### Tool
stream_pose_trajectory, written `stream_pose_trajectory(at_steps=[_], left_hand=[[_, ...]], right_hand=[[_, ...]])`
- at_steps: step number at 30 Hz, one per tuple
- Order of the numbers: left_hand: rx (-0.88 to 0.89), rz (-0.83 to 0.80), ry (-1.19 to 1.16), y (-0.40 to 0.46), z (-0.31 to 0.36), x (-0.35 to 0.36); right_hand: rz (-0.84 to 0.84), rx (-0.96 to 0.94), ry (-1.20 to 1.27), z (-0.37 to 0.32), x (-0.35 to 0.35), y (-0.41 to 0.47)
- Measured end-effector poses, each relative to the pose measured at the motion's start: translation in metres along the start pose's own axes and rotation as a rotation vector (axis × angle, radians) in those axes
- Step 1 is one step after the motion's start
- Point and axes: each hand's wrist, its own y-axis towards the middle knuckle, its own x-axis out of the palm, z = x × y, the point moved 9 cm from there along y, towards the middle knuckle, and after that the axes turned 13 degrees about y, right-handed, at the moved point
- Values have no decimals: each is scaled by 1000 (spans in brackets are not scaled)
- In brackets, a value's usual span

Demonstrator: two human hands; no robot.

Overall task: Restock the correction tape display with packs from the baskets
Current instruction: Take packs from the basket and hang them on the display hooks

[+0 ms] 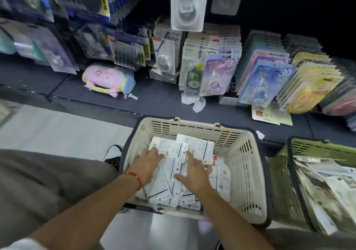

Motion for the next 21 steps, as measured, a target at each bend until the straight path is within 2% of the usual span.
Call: stream_pose_trajectory(at_steps=[3, 7, 11, 14, 17, 21], left_hand=[[11, 47, 17, 0, -7, -10], [53, 89, -89, -4, -17, -22], [-16, 170, -303, -12, -40, -45], [-102, 260, -531, -23, -63, -65], [-121, 389, -640, -34, -65, -80], [-75, 406, -720, -36, -42, -80]], right_hand=[[3, -50, -7, -15, 3, 2], [17, -73, 19, -26, 4, 1], [5, -18, 519, -26, -4, 0], [73, 50, 768, -23, -34, 5], [109, 134, 1035, -10, -60, 8], [86, 104, 1161, -4, -78, 5]])
